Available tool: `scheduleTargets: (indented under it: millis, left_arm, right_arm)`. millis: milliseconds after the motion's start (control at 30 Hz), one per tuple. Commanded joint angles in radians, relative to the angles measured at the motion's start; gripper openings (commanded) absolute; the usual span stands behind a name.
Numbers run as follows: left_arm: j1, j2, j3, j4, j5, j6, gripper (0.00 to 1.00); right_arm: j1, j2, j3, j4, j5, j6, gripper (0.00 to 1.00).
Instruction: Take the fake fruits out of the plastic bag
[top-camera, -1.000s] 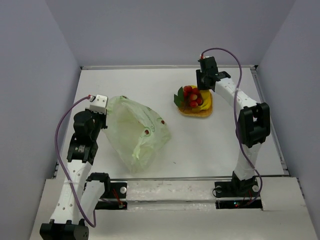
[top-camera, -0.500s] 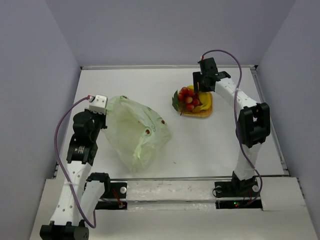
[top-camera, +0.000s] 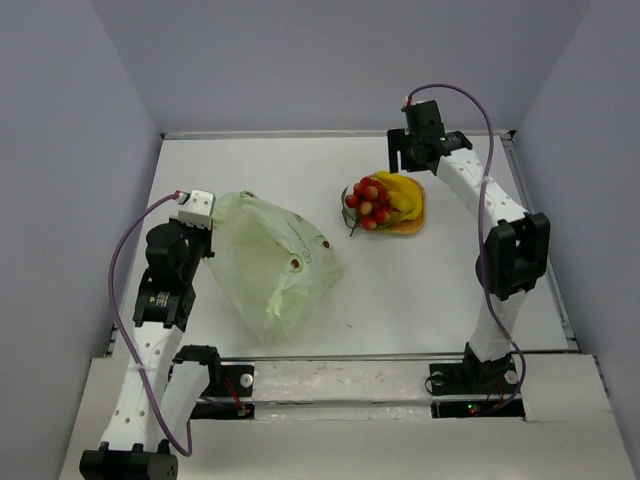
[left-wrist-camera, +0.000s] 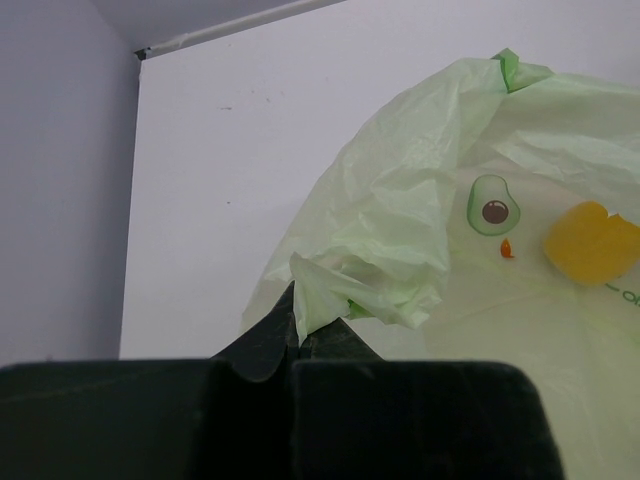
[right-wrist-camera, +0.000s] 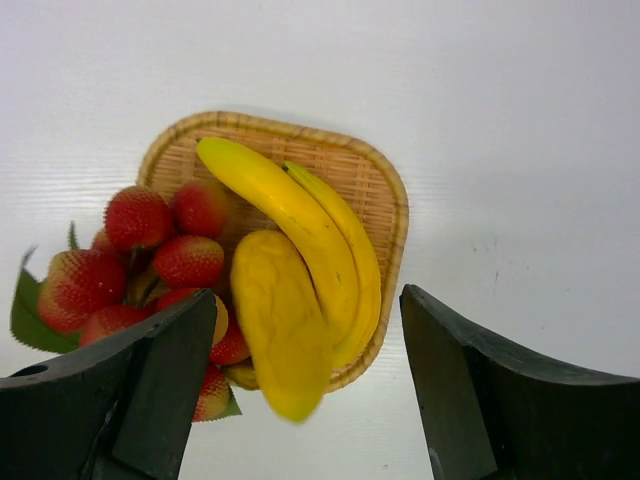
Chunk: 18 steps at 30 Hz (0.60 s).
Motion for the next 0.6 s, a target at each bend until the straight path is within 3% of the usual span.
scheduleTargets:
  millis: [0, 200, 567]
  left_arm:
    - [0.005, -0.013, 0.035, 0.04, -0.001, -0.018, 0.0]
    - [0.004, -0.01, 0.035, 0.043, 0.002, -0.021, 0.0]
    - [0.004, -0.02, 0.039, 0.038, -0.003, -0.018, 0.0]
  right_arm:
    - [-0.003, -0.138, 0.115, 0.006, -0.047, -0.029, 0.8]
    - [0.075, -0.19, 0.129, 0.018, -0.11, -0.04, 0.8]
    - [0.085, -0.23, 0.043, 0.046, -0.201, 0.063, 0.79]
